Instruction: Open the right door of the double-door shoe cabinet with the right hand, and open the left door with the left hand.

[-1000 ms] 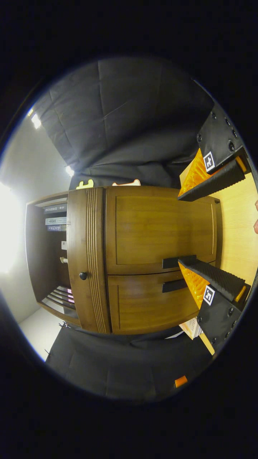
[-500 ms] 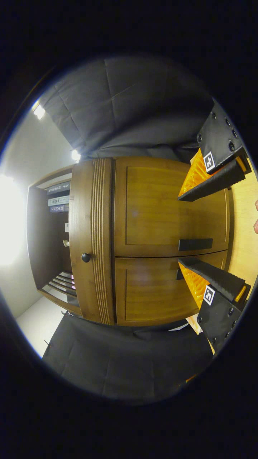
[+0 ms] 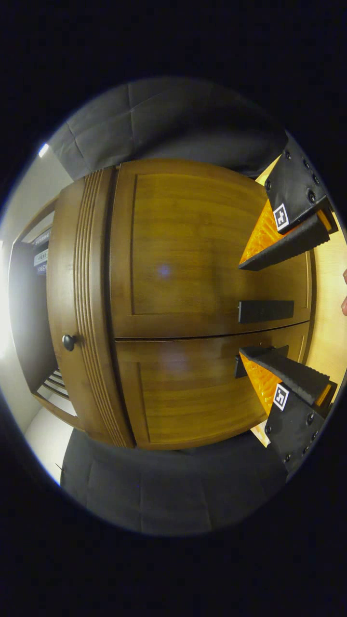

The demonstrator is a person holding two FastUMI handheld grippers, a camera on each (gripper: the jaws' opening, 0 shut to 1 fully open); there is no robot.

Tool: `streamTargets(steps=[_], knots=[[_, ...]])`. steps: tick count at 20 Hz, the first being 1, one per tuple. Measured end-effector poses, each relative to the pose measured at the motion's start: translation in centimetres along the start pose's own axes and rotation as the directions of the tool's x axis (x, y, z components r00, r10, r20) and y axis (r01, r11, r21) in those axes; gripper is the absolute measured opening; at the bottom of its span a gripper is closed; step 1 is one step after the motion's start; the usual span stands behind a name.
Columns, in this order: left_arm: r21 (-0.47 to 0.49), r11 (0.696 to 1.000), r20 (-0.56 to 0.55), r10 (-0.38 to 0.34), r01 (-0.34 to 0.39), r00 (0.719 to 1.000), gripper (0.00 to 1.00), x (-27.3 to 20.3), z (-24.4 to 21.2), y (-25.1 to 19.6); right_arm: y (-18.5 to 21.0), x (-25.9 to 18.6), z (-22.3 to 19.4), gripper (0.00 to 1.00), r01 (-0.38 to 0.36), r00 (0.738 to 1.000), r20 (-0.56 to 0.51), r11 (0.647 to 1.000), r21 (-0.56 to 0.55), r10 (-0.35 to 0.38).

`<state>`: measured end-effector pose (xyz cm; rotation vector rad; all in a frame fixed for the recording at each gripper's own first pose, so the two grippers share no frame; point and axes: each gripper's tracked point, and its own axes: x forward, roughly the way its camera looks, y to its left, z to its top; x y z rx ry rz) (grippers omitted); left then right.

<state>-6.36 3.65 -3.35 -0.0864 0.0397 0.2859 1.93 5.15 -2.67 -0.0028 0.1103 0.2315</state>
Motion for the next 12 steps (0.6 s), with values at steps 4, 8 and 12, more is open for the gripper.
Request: streamTargets(steps=[4, 8, 12], knots=[[0.0, 0.997, 0.002, 0.074, -0.074, 0.997, 1.0, 0.4, -0.5, 0.2, -0.4, 0.4, -0.7, 0.97, 0.008, 1.0, -0.026, 1.0, -0.016, -0.009], [-0.029, 0.995, -0.005, 0.094, -0.094, 0.996, 1.0, 1.0, -1.0, -1.2, -0.6, 0.5, -1.7, 0.97, 0.019, 0.996, -0.086, 1.0, -0.017, -0.021], [-0.017, 0.994, -0.005, 0.105, -0.105, 0.994, 1.0, 0.8, -1.3, -1.9, -0.4, 1.1, -1.9, 0.81, 0.005, 0.996, -0.092, 0.999, -0.051, -0.01]])
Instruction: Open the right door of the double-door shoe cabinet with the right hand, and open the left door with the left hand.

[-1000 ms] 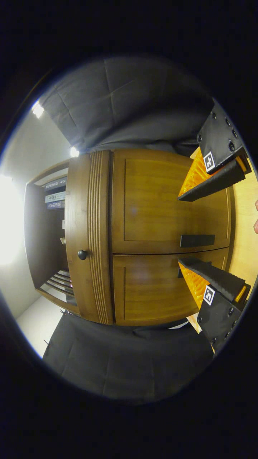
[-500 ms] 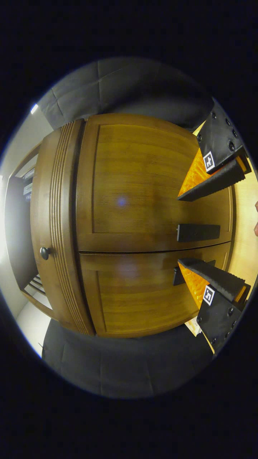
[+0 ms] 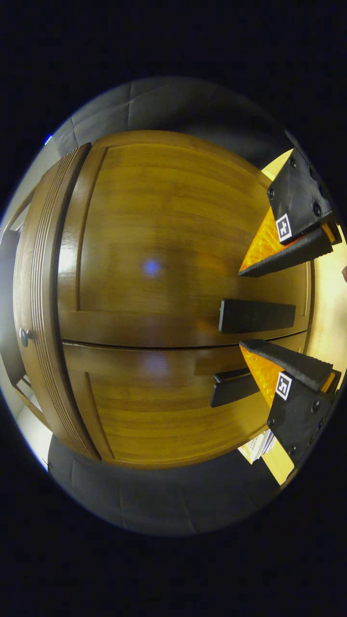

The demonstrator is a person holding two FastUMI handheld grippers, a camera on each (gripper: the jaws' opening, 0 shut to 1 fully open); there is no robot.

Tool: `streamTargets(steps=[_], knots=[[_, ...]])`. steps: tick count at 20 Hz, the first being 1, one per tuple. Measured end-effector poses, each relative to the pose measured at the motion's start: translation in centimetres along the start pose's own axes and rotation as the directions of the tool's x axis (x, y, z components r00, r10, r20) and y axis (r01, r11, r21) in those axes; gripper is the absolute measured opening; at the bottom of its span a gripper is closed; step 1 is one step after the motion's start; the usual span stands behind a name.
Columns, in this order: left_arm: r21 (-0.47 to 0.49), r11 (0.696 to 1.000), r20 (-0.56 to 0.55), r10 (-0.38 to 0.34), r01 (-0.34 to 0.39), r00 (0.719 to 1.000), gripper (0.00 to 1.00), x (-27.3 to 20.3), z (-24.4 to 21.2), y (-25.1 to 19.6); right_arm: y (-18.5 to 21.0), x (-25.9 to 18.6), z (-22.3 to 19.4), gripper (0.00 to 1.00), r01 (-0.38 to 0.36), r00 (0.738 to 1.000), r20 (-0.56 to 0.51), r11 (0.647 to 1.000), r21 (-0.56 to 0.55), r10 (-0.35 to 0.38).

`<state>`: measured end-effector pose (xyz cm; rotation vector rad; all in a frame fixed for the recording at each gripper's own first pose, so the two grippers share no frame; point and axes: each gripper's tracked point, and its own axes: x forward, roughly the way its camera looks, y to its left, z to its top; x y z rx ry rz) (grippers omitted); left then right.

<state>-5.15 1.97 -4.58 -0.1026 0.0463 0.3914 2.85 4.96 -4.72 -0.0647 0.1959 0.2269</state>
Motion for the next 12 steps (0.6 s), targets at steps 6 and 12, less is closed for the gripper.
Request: streamTargets(steps=[6, 12], knots=[[0.01, 1.0, -0.008, -0.004, 0.004, 1.0, 1.0, -0.16, -0.22, -0.16, 0.57, 0.73, -0.95, 0.53, 0.025, 1.0, -0.016, 1.0, 0.011, -0.025], [0.016, 0.999, -0.021, -0.046, 0.046, 0.999, 1.0, -0.32, -0.51, -0.6, 0.47, 0.97, -0.88, 0.31, 0.045, 0.999, -0.018, 0.998, 0.034, -0.045]])
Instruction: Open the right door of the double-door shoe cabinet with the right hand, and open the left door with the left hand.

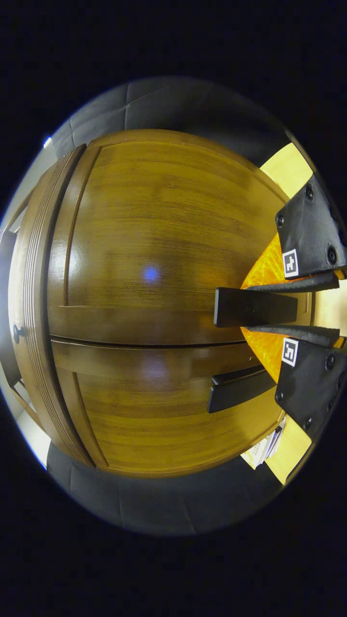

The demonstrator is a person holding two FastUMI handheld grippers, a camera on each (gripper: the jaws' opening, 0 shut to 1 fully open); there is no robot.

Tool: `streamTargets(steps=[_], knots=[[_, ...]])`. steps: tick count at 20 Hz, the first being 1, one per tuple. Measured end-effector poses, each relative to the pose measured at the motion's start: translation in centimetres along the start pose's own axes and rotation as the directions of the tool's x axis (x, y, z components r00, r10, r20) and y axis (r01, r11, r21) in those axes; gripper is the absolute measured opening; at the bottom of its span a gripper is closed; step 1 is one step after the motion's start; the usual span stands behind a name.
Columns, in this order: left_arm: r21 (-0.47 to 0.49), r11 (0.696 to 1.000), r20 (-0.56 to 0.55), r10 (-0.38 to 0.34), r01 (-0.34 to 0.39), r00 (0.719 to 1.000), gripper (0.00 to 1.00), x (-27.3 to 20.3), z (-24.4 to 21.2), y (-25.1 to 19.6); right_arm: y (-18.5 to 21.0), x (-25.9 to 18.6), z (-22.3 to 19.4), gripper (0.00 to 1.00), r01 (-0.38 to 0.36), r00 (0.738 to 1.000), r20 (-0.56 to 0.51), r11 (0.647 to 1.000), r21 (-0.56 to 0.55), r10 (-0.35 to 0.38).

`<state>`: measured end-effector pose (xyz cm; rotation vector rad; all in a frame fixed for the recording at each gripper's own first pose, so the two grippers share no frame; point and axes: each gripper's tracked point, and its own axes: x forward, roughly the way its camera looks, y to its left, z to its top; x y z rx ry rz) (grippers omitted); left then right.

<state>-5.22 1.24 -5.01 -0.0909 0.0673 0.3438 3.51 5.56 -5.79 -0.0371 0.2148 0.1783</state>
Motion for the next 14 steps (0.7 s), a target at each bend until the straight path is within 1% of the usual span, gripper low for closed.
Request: streamTargets(steps=[1, 2, 3, 4, 5, 6, 10, 14], knots=[[0.005, 1.0, -0.003, -0.005, 0.005, 1.0, 1.0, 0.2, 0.1, 0.0, 0.1, 0.2, 0.1, 0.32, -0.005, 1.0, -0.004, 1.0, 0.012, 0.005], [0.008, 1.0, -0.002, -0.013, 0.013, 1.0, 1.0, 0.3, 0.1, -0.1, 0.1, 0.1, 0.0, 0.25, -0.016, 1.0, -0.019, 1.0, 0.019, 0.016], [0.007, 1.0, 0.0, -0.023, 0.023, 1.0, 1.0, 0.3, 0.2, -0.3, 0.1, 0.0, 0.0, 0.24, -0.028, 0.999, -0.028, 0.999, 0.034, 0.029], [0.003, 0.999, 0.001, -0.038, 0.038, 0.999, 1.0, 0.2, 0.2, -0.7, 0.1, -0.2, -0.2, 0.18, -0.04, 0.998, -0.037, 0.999, 0.033, 0.041], [-0.002, 0.998, 0.001, -0.055, 0.055, 0.998, 1.0, 0.2, 0.3, -1.0, -0.1, -0.3, -0.2, 0.19, -0.051, 0.998, -0.047, 0.998, 0.026, 0.052], [-0.008, 0.998, -0.001, -0.07, 0.07, 0.998, 1.0, 0.3, 0.3, -1.4, 0.1, -0.6, -0.2, 0.17, -0.058, 0.997, -0.049, 0.998, 0.03, 0.059], [-0.003, 0.991, 0.006, -0.13, 0.13, 0.991, 1.0, -0.4, 0.5, -2.0, 0.0, -1.3, 0.4, 0.16, -0.056, 0.998, -0.034, 0.998, 0.024, 0.057], [0.016, 0.985, 0.0, -0.173, 0.173, 0.985, 1.0, -1.2, 0.6, -1.7, 0.2, -1.8, 0.9, 0.17, -0.1, 0.995, -0.02, 0.995, 0.025, 0.101]])
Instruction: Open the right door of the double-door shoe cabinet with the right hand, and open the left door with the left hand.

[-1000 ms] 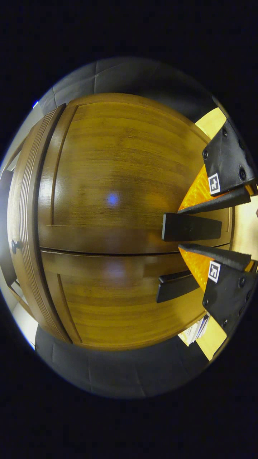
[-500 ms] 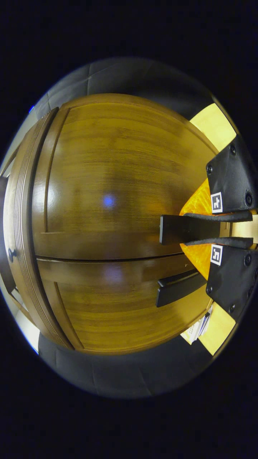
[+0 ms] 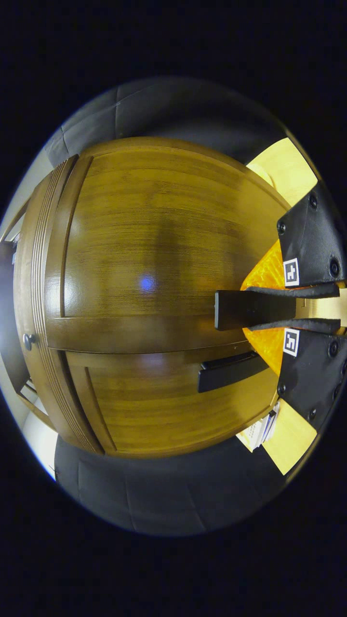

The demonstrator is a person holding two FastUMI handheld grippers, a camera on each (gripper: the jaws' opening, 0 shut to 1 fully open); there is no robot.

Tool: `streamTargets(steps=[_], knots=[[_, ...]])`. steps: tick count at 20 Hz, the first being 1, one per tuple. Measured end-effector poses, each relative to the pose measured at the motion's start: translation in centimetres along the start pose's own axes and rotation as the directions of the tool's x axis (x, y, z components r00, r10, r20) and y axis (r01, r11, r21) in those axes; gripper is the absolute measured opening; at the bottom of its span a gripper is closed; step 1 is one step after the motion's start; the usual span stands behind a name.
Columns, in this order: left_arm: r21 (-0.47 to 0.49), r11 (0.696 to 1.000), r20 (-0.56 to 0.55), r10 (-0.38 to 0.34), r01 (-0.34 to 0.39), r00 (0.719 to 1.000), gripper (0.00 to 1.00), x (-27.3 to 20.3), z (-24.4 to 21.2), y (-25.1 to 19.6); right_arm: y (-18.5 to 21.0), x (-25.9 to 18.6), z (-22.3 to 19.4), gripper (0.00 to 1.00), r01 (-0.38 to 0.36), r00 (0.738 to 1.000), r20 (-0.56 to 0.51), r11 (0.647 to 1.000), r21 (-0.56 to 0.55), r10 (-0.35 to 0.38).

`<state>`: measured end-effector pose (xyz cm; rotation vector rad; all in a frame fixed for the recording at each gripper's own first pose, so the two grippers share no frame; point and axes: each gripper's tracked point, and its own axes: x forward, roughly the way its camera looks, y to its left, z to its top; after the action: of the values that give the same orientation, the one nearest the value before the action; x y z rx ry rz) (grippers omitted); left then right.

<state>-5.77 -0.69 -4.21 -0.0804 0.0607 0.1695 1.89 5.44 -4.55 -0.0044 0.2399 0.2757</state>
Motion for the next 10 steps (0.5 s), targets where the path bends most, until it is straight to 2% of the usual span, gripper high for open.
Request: streamTargets(steps=[6, 10], knots=[[-0.033, 0.998, -0.007, -0.056, 0.056, 0.998, 1.0, -0.39, 0.62, 0.53, 0.13, -0.45, 0.57, 0.17, -0.03, 0.999, 0.015, 1.0, 0.001, 0.03], [-0.027, 0.995, -0.023, -0.1, 0.1, 0.995, 1.0, -0.77, 0.21, 0.1, -0.03, -0.52, 0.53, 0.16, -0.02, 0.999, 0.03, 1.0, 0.005, 0.019]])
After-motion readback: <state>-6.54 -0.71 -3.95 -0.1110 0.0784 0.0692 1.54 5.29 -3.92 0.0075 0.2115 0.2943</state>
